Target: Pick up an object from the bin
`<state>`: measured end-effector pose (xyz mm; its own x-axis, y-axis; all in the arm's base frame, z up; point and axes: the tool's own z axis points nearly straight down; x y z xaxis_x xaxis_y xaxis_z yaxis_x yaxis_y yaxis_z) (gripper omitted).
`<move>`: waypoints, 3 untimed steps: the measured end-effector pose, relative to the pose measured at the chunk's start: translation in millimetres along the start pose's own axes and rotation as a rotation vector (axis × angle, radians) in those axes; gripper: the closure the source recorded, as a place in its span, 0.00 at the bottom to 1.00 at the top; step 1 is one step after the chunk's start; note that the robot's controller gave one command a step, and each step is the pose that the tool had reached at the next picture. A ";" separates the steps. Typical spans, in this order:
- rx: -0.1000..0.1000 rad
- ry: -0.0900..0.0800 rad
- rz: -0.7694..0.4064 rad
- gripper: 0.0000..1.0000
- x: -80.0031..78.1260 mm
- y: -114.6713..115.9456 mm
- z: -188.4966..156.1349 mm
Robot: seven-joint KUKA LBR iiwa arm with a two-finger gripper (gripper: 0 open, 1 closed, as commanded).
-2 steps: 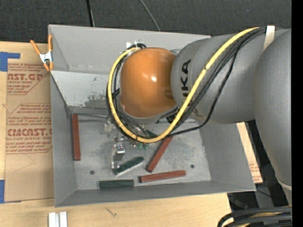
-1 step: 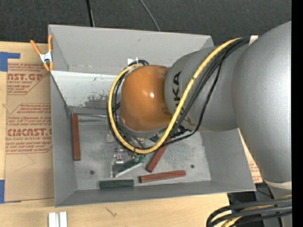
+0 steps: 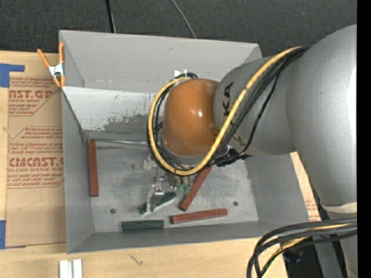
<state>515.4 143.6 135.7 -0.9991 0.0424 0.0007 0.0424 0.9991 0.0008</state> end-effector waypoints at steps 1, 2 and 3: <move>0.000 -0.004 -0.248 0.00 -10.9 -27.5 43.6; 0.000 -0.002 -0.277 0.00 -9.4 -45.1 53.6; -0.004 -0.030 -0.525 1.00 13.6 -35.5 58.1</move>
Offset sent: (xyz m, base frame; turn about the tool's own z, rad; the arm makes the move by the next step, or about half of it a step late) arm 0.0068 -0.0505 -0.0492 -0.2812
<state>500.2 108.8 77.6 -0.8854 -0.4640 -0.0297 -0.4641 0.8858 -0.0033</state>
